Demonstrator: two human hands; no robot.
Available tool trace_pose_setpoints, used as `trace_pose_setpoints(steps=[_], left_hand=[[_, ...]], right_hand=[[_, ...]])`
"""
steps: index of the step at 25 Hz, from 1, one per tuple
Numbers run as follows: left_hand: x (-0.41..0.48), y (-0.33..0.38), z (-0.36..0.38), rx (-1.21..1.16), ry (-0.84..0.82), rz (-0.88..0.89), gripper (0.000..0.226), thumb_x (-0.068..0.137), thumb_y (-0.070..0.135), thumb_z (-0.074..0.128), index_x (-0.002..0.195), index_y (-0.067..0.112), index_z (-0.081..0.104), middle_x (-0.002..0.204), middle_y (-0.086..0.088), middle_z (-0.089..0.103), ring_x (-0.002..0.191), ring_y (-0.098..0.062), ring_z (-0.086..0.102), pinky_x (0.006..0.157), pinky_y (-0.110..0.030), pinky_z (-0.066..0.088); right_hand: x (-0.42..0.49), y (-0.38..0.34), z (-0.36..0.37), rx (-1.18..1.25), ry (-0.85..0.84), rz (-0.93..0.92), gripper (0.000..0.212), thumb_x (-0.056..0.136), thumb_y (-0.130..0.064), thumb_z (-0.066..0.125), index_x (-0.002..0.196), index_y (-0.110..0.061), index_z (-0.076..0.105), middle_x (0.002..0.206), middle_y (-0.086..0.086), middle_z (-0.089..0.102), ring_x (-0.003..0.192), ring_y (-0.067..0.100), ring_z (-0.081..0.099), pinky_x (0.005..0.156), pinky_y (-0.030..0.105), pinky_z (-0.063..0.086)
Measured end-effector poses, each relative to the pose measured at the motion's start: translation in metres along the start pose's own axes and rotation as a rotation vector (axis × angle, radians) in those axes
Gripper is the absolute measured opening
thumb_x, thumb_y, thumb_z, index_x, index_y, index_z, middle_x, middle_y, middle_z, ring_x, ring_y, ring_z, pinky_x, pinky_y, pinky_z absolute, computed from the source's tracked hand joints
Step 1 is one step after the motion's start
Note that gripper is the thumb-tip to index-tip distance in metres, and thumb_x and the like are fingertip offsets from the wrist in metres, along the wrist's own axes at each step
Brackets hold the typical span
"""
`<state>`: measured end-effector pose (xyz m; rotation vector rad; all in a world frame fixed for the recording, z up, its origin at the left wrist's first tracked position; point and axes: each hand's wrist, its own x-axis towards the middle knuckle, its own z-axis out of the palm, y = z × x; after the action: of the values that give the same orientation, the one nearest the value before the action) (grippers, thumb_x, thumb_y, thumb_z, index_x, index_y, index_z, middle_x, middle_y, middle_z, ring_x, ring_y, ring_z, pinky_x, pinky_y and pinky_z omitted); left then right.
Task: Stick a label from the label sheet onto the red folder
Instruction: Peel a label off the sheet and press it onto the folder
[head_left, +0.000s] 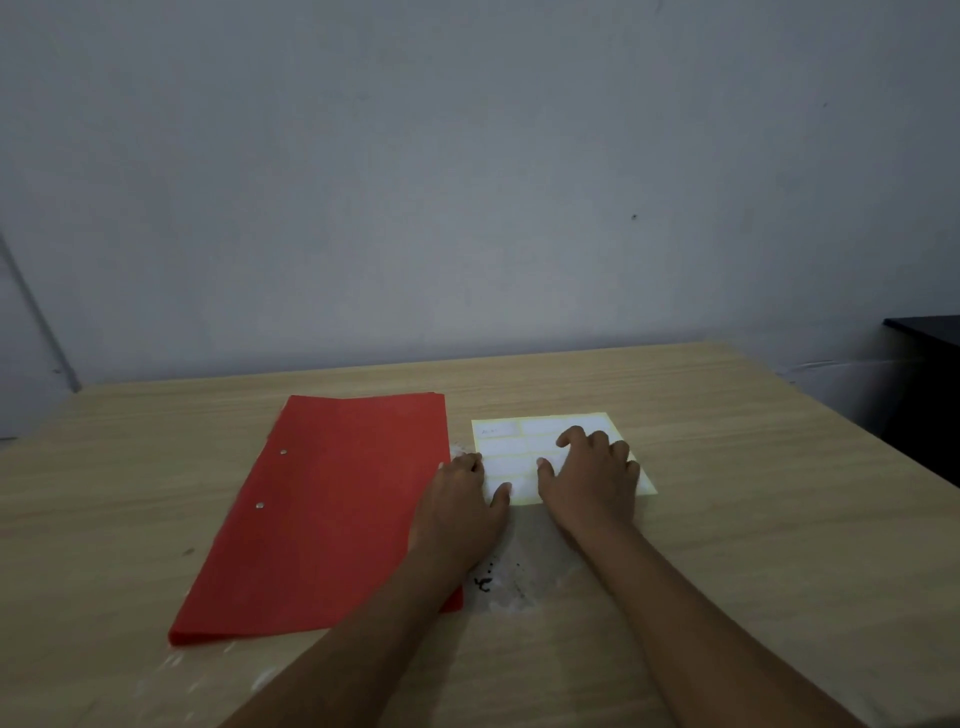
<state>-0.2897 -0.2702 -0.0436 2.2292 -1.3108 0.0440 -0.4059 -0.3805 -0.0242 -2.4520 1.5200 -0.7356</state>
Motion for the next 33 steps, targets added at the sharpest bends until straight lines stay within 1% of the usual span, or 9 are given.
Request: trace_pose_setpoints(steps=[3, 6, 8, 11, 15, 17, 19, 26, 33], left_hand=[[0.002, -0.002, -0.004, -0.119, 0.043, -0.006, 0.055, 0.092, 0.047, 0.060, 0.128, 0.006, 0.065, 0.140, -0.001, 0.060, 0.124, -0.018, 0.058, 0.115, -0.034, 0.036], [0.013, -0.009, -0.016, -0.276, 0.191, -0.065, 0.043, 0.081, 0.043, 0.076, 0.110, 0.012, 0.076, 0.117, 0.000, 0.074, 0.108, -0.015, 0.068, 0.097, -0.030, 0.050], [0.027, -0.017, -0.024, -0.205, 0.209, -0.058, 0.041, 0.079, 0.050, 0.076, 0.102, 0.016, 0.078, 0.105, 0.003, 0.074, 0.098, -0.014, 0.067, 0.090, -0.032, 0.049], [0.047, -0.028, -0.028, -0.049, 0.080, -0.026, 0.064, 0.075, 0.070, 0.066, 0.120, 0.024, 0.068, 0.119, 0.007, 0.061, 0.111, -0.012, 0.056, 0.098, -0.033, 0.037], [0.073, -0.040, -0.022, 0.018, -0.149, -0.025, 0.102, 0.066, 0.088, 0.053, 0.149, 0.030, 0.040, 0.153, 0.003, 0.037, 0.141, -0.019, 0.034, 0.113, -0.043, 0.026], [0.079, -0.043, -0.016, 0.105, -0.240, -0.032, 0.112, 0.059, 0.098, 0.043, 0.152, 0.037, 0.029, 0.161, 0.004, 0.025, 0.147, -0.022, 0.021, 0.115, -0.052, 0.020], [0.082, -0.045, -0.012, 0.154, -0.274, -0.032, 0.120, 0.049, 0.104, 0.034, 0.151, 0.041, 0.028, 0.161, 0.006, 0.023, 0.147, -0.024, 0.018, 0.112, -0.056, 0.019], [0.085, -0.044, -0.013, 0.165, -0.303, -0.050, 0.121, 0.044, 0.104, 0.038, 0.148, 0.044, 0.030, 0.157, 0.008, 0.024, 0.143, -0.026, 0.020, 0.108, -0.056, 0.021], [0.084, -0.047, -0.012, 0.162, -0.287, -0.034, 0.120, 0.046, 0.104, 0.039, 0.149, 0.042, 0.029, 0.158, 0.006, 0.023, 0.143, -0.026, 0.020, 0.109, -0.056, 0.020]], right_hand=[[0.019, -0.014, 0.004, 0.161, -0.071, 0.016, 0.030, 0.089, -0.045, 0.060, 0.115, -0.029, 0.060, 0.117, -0.001, 0.061, 0.118, 0.025, 0.047, 0.095, 0.039, 0.035], [0.037, -0.024, 0.007, 0.252, -0.112, 0.031, 0.028, 0.089, -0.045, 0.064, 0.113, -0.031, 0.062, 0.116, -0.002, 0.063, 0.117, 0.024, 0.049, 0.095, 0.038, 0.037], [0.046, -0.027, 0.010, 0.293, -0.148, 0.045, 0.029, 0.088, -0.047, 0.065, 0.113, -0.032, 0.063, 0.117, -0.003, 0.063, 0.118, 0.024, 0.049, 0.097, 0.038, 0.038], [0.052, -0.029, 0.018, 0.268, -0.175, 0.083, 0.031, 0.088, -0.050, 0.064, 0.115, -0.035, 0.062, 0.120, -0.005, 0.063, 0.122, 0.024, 0.048, 0.099, 0.039, 0.036], [0.056, -0.036, 0.028, 0.183, -0.168, 0.188, 0.035, 0.086, -0.058, 0.060, 0.117, -0.042, 0.063, 0.123, -0.007, 0.059, 0.125, 0.024, 0.045, 0.098, 0.044, 0.031], [0.056, -0.038, 0.033, 0.154, -0.152, 0.221, 0.032, 0.085, -0.060, 0.061, 0.112, -0.044, 0.064, 0.120, -0.009, 0.059, 0.123, 0.022, 0.045, 0.097, 0.044, 0.030], [0.056, -0.039, 0.036, 0.152, -0.129, 0.249, 0.026, 0.084, -0.059, 0.062, 0.105, -0.045, 0.066, 0.115, -0.010, 0.059, 0.119, 0.021, 0.046, 0.096, 0.045, 0.029], [0.067, -0.049, 0.039, 0.221, -0.140, 0.400, 0.014, 0.081, -0.050, 0.071, 0.079, -0.035, 0.070, 0.105, -0.011, 0.061, 0.114, 0.023, 0.045, 0.088, 0.043, 0.025], [0.076, -0.060, 0.044, 0.176, -0.174, 0.462, 0.010, 0.084, -0.048, 0.070, 0.087, -0.039, 0.070, 0.112, -0.007, 0.058, 0.117, 0.026, 0.040, 0.091, 0.046, 0.025]])
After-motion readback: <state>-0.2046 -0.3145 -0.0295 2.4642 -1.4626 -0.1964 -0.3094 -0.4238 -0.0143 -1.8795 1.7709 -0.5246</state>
